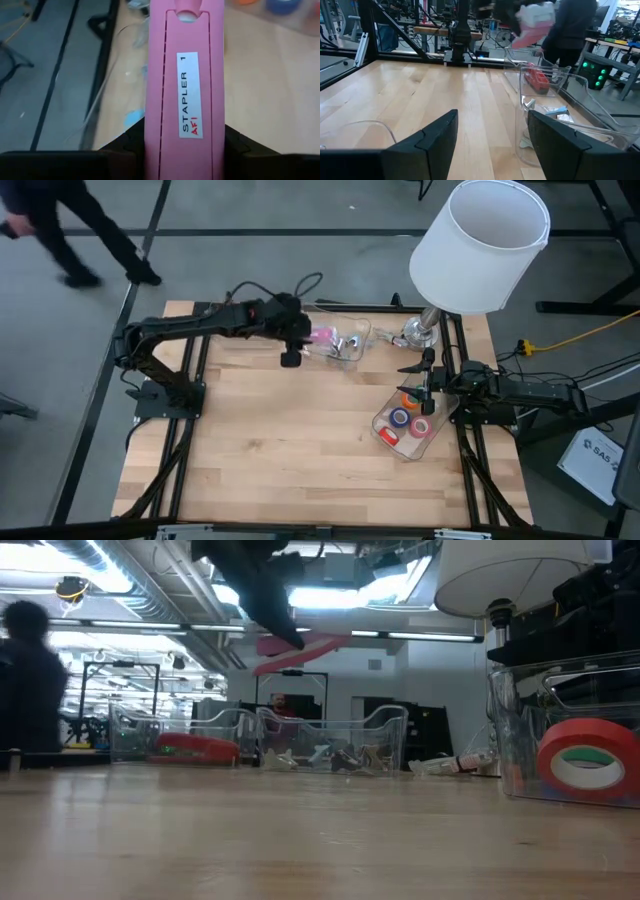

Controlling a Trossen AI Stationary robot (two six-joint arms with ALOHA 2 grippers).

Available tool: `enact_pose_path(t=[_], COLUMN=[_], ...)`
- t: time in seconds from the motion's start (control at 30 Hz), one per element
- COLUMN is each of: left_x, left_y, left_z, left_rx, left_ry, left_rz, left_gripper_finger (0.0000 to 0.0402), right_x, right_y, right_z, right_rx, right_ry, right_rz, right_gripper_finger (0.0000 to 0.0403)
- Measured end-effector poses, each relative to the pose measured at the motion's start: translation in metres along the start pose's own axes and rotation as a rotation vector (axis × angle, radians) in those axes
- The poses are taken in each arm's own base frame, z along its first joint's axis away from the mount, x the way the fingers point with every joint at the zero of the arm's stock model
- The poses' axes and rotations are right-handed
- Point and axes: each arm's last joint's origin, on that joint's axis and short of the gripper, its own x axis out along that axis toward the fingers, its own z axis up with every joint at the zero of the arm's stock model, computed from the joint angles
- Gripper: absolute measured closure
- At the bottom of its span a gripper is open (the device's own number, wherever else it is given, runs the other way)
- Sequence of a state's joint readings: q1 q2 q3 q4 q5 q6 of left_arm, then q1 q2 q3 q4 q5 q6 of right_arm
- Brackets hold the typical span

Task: Pick and place Stapler, Stapler remover, tape
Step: Put the pink stapler into the top left transparent bin

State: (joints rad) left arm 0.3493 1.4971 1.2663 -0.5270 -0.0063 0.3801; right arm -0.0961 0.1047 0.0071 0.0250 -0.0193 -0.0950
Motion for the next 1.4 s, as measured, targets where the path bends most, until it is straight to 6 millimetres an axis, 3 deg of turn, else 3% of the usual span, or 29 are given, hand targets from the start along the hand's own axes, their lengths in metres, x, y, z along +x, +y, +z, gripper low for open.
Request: enact_pose_path(t=[0.27, 0.53, 0.7, 1.07, 1.4], left_x=[-0.002, -0.006, -0.011, -0.049, -0.059], left_y=[0.037, 0.059, 0.07, 0.084, 0.097], left_z=[-0.022, -0.04, -0.05, -0.065, -0.079], left_rx=[-0.094, -0.167, -0.21, -0.275, -0.352], left_ry=[0.08, 0.146, 0.2, 0.253, 0.288], left_rz=[0.069, 0.101, 0.155, 0.255, 0.286], left_gripper_finger=[0.0268, 0.0268, 0.0268, 0.0268, 0.0268], right_x=[0.0, 0.0, 0.0, 0.0, 0.0], right_y=[0.0, 0.0, 0.0, 0.0, 0.0], right_z=[0.0, 0.0, 0.0, 0.0, 0.0], right_rx=[0.0, 0.0, 0.0, 0.0, 0.0], right_ry=[0.0, 0.0, 0.0, 0.0, 0.0], right_rz=[0.0, 0.0, 0.0, 0.0, 0.0], right_gripper_finger=[0.0163, 0.0163, 0.0163, 0.0163, 0.0163])
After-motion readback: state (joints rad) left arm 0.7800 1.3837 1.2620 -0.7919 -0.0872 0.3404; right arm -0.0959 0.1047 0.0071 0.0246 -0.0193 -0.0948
